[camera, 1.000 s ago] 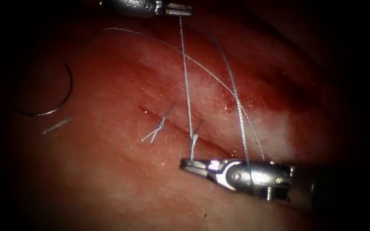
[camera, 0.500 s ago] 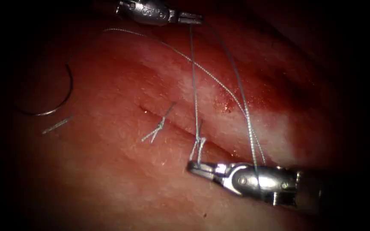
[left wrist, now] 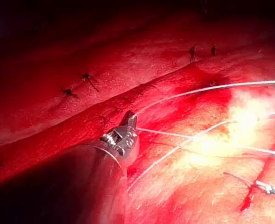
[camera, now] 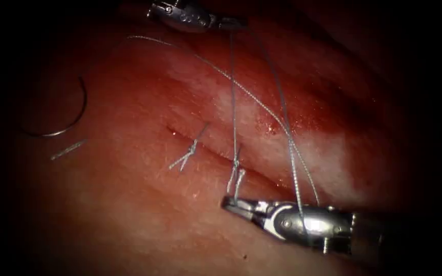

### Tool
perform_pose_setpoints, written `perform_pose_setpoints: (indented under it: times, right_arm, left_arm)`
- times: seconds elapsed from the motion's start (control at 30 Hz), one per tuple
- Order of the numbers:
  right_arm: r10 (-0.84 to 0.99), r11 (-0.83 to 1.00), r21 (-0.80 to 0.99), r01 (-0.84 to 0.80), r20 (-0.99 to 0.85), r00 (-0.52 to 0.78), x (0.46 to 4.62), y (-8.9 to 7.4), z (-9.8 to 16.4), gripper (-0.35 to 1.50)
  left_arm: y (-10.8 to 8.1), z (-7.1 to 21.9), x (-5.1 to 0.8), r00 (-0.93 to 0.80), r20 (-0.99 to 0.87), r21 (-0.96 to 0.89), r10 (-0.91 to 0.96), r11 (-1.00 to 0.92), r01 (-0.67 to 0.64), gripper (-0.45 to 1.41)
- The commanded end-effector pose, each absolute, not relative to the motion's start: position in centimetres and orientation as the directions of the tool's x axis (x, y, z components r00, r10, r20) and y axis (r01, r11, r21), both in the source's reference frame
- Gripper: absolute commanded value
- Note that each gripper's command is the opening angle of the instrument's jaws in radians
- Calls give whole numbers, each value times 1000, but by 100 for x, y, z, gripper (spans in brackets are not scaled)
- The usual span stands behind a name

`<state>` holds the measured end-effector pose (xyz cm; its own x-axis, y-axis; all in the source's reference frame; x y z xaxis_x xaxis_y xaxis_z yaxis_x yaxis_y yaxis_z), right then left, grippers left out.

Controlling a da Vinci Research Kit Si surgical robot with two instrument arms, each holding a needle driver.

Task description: Wound Closure

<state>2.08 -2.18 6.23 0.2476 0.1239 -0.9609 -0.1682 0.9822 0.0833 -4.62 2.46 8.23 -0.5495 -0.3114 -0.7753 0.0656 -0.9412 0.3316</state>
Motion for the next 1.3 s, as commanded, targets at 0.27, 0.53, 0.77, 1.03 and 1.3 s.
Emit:
perform_pose_setpoints:
  times: [0.27,0.53,0.77,1.03,1.3]
  right_arm:
    - [123,984,86,-155,-960,251,217,-235,622,-35]
    - [127,983,87,-161,-958,259,219,-224,618,-35]
    - [314,924,245,-292,-924,217,208,-201,608,121]
    - [409,872,314,-376,-889,206,186,-193,597,148]
    - [655,707,559,-433,-749,102,162,-167,587,128]
  left_arm:
    - [250,834,-467,-584,-745,357,-322,-932,59,-45]
    - [241,836,-467,-560,-759,353,-333,-933,77,-45]
    - [224,802,-470,-478,-818,315,-322,-944,96,-45]
    - [209,715,-458,-293,-936,200,-195,-980,11,-45]
    - [192,629,-447,-174,-977,125,-122,-992,-7,-45]
